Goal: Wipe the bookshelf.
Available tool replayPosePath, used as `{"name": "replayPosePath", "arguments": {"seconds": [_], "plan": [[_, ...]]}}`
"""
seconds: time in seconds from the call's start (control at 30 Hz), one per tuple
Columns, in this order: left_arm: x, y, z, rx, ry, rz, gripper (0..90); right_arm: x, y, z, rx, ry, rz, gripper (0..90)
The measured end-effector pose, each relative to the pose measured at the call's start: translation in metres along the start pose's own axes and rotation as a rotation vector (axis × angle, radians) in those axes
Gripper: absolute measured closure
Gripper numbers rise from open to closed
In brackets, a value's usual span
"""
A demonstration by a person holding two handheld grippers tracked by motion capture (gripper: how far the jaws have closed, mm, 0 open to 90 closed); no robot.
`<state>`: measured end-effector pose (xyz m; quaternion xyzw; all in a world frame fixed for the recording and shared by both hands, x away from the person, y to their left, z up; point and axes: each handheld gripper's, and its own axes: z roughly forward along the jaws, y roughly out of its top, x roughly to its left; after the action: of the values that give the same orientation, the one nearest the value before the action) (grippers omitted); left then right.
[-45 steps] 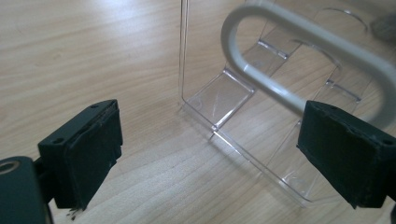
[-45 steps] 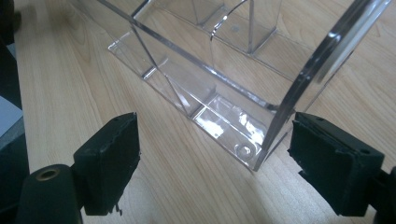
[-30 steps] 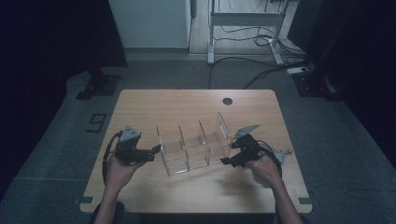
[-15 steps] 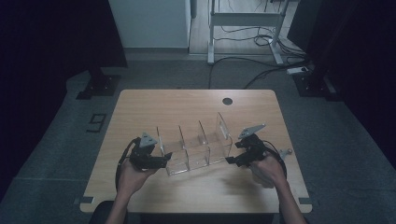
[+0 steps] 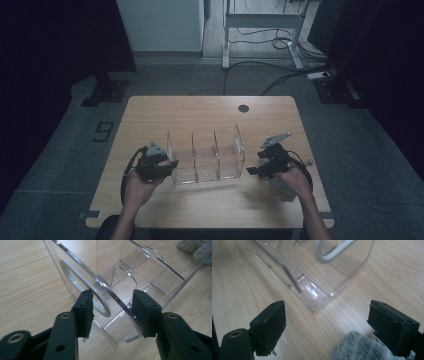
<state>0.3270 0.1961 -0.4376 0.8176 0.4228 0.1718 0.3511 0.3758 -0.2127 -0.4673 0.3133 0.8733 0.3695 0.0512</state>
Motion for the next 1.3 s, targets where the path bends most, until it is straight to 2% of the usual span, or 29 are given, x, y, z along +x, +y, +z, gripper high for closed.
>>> {"name": "replayPosePath", "arguments": {"seconds": [0.13,0.3,0.67,0.77,0.97,1.17,1.3], "plan": [[0.008,0.000,0.001,0.002,0.026,-0.004,61.3,-0.003,-0.002,-0.007,-0.011,-0.013,0.002,14.6],[0.015,0.001,0.001,0.003,0.034,-0.006,65.5,-0.007,-0.006,-0.016,-0.024,-0.036,0.013,14.7],[0.029,-0.001,0.001,-0.016,0.026,-0.017,70.9,-0.014,-0.014,-0.031,-0.025,-0.094,0.036,15.1],[0.033,-0.002,0.001,-0.020,0.026,-0.013,72.2,-0.016,-0.018,-0.035,-0.012,-0.122,0.043,15.5],[0.041,-0.003,0.001,-0.026,0.020,-0.008,74.4,-0.021,-0.023,-0.036,0.011,-0.143,0.055,16.0],[0.047,-0.003,0.001,-0.024,0.034,0.008,77.6,-0.027,-0.031,-0.037,0.039,-0.172,0.095,16.4],[0.051,-0.003,0.000,-0.019,0.040,0.013,79.5,-0.030,-0.036,-0.037,0.051,-0.184,0.102,16.4]]}}
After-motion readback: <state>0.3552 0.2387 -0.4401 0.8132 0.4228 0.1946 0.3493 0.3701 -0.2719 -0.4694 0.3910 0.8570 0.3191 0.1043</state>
